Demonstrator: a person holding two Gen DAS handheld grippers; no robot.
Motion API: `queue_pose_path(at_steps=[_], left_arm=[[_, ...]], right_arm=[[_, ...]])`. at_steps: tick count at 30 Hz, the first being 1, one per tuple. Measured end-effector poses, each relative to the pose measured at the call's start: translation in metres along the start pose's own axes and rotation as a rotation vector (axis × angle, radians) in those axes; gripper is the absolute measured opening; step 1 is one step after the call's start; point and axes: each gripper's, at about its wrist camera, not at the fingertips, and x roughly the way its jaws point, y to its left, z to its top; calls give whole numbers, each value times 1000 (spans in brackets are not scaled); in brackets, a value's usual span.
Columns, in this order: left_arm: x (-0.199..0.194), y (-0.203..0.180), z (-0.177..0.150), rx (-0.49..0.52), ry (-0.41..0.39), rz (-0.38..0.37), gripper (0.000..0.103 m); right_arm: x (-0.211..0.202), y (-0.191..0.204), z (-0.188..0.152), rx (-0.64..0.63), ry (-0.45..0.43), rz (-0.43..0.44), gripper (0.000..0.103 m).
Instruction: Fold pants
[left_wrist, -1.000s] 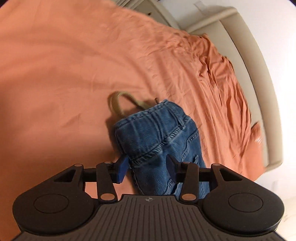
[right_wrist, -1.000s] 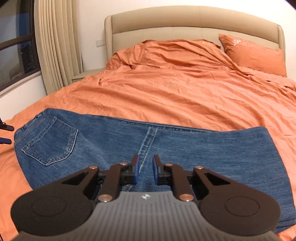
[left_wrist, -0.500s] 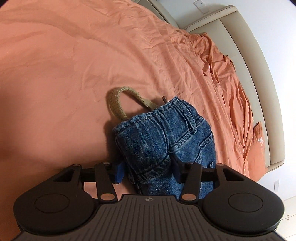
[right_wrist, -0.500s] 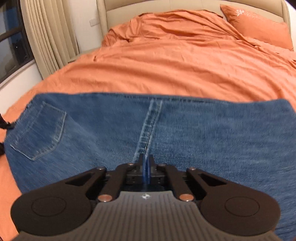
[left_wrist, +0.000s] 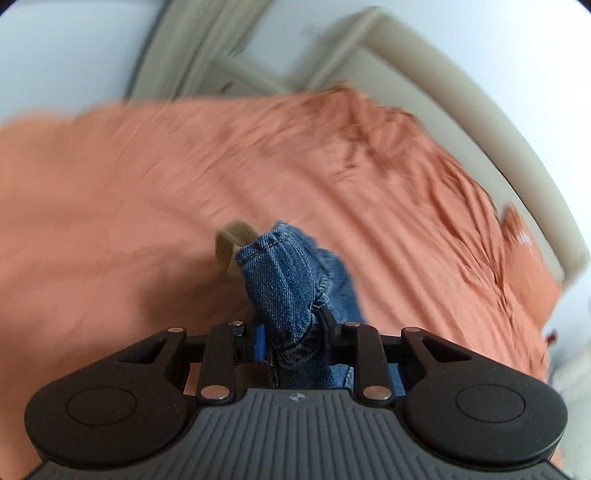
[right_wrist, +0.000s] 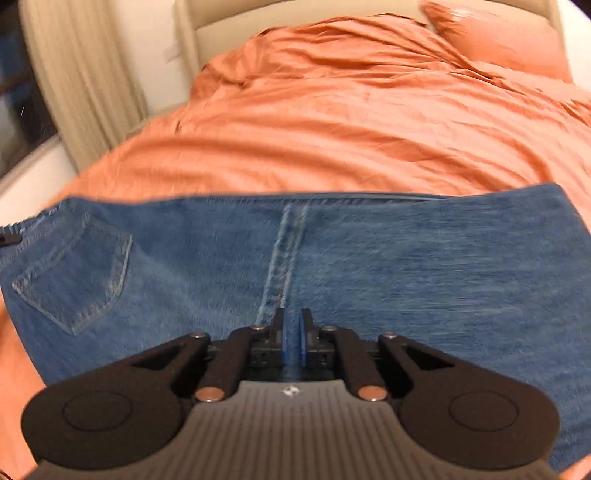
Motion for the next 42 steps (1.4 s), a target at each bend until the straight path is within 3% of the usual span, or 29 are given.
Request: queue_pose_path(at_steps=[6, 12, 17, 21, 26, 30, 33, 36, 38, 42], left_arm=[[-40, -113, -9, 293, -96, -37, 24], [-40, -224, -70, 646, -129, -42, 23], [-12, -274, -153, 866, -74, -41, 23], [18, -284, -224, 1014, 51, -30, 23], [33, -274, -262, 1048, 219, -22, 28], [36, -264, -246, 951, 362, -123, 51], [32, -258, -228, 864, 423, -195, 60], [20, -252, -208, 811, 424, -240, 60], [11, -247, -193, 795, 408, -253, 60], [1, -228, -162, 806, 336, -195, 60]], right_arm=[[-25, -31, 5, 155, -17, 13, 4], [-50, -61, 1, 256, -14, 28, 4], [-66, -86, -6, 336, -13, 22, 4], [-74, -106, -9, 411, -32, 21, 4], [-72, -122, -13, 452, -15, 18, 4], [-65, -128, -11, 484, 5, 40, 4], [-61, -124, -9, 462, 10, 51, 5], [-60, -122, -9, 448, 1, 91, 6], [-63, -120, -8, 439, -24, 143, 16], [-60, -110, -1, 425, -77, 252, 24]])
